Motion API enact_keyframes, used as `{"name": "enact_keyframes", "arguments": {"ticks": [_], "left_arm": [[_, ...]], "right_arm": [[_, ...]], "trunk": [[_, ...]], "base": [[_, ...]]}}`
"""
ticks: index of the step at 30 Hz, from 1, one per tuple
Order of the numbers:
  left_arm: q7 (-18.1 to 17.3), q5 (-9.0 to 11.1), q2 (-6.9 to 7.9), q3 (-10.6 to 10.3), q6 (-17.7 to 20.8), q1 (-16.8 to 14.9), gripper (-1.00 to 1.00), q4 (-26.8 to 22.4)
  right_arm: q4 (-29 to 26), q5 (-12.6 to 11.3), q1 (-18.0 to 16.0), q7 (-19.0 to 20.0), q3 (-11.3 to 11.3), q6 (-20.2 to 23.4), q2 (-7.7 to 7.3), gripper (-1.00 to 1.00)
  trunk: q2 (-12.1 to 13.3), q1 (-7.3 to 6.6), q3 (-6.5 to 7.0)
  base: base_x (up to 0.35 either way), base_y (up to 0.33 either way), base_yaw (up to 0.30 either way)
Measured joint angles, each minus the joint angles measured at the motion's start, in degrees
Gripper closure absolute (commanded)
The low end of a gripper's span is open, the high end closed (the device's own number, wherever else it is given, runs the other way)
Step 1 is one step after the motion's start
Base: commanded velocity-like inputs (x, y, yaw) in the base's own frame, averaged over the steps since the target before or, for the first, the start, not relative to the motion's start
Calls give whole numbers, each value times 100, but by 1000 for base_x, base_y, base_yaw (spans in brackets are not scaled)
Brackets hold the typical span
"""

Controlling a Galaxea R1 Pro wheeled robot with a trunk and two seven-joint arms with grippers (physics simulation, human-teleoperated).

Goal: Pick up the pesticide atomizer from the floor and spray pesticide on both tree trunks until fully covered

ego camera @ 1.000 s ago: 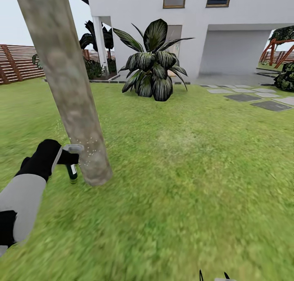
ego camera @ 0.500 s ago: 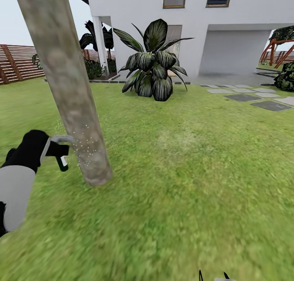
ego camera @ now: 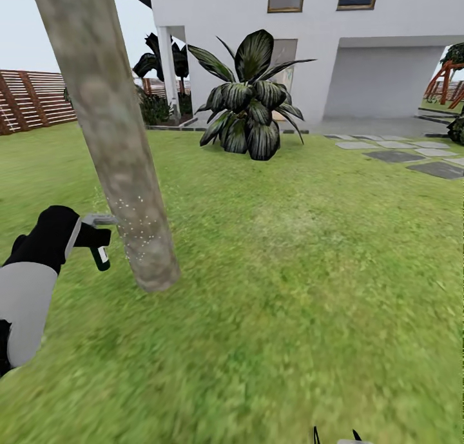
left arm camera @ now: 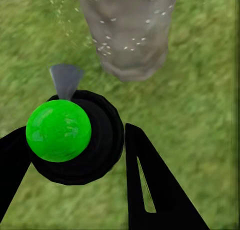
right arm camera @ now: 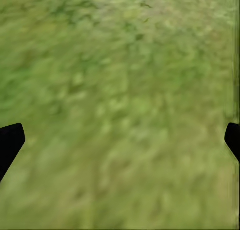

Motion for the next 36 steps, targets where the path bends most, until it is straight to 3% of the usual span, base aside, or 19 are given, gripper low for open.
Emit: {"name": "enact_keyframes", "arguments": {"ticks": [7, 18, 31, 36], "left_arm": [[0, -1, 0, -7, 0, 7, 100, 0], [0, 1, -2, -1, 0, 8, 100, 0], [0, 1, -9, -3, 0, 6, 100, 0], [0, -5, -2, -8, 0, -1, 100, 0]], "right_arm": [[0, 0, 0, 0, 0, 1, -1, -100], [3, 0, 0, 0, 0, -7, 1, -100], [-1, 1, 0, -8, 1, -5, -30, -100], [-2, 0, 0, -9, 0, -7, -19, -100]], "trunk": [[0, 0, 0], [0, 0, 0], [0, 0, 0], [0, 0, 0]], "base": [[1, -274, 24], [0, -275, 254], [0, -275, 11], [0, -275, 208]]}}
